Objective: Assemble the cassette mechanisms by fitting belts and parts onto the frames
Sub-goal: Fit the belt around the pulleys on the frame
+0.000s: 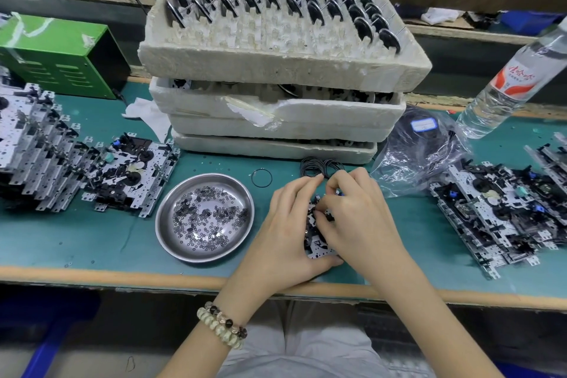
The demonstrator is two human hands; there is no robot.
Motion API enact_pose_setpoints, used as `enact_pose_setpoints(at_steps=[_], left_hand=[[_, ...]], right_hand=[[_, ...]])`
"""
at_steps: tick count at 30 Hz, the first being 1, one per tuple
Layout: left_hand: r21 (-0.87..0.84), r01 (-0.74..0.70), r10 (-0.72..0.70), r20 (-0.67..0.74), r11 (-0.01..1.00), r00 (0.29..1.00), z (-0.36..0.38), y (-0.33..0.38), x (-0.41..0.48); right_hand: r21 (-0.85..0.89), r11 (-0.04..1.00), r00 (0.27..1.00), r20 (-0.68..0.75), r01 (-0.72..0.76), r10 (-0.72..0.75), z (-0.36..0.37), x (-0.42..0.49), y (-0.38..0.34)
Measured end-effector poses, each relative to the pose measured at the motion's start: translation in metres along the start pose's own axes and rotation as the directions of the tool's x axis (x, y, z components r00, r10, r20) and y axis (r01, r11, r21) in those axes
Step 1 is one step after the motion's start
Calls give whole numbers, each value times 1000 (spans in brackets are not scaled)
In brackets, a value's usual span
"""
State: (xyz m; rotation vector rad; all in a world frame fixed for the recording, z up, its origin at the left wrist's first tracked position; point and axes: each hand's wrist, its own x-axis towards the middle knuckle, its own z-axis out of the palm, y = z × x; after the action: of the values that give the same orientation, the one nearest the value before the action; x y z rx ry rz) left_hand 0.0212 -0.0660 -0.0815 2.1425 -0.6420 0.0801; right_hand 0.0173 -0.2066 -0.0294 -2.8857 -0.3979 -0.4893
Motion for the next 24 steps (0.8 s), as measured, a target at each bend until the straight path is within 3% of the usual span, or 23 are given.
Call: enact_pose_setpoints(at_steps=[7, 16, 20, 22, 24], left_hand=[[-7, -94, 93, -107, 996, 990, -4, 7, -2], [-142, -124, 118, -51, 982, 992, -7, 5, -2], [-183, -115, 126, 47, 976, 991, -5, 3, -2], [-233, -70, 95, 96, 970, 991, -7, 1, 0], [-315, -32, 54, 60, 948, 997, -9, -2, 1]], right_hand=[[81, 996, 997, -59, -46, 50, -3, 0, 11], [137, 988, 991, -100, -76, 90, -3, -12, 16], [148, 987, 997, -29, -65, 70, -6, -18, 21], [255, 960, 993, 28, -118, 115, -9, -22, 31], [368, 914, 978, 178, -169, 110, -12, -29, 42]])
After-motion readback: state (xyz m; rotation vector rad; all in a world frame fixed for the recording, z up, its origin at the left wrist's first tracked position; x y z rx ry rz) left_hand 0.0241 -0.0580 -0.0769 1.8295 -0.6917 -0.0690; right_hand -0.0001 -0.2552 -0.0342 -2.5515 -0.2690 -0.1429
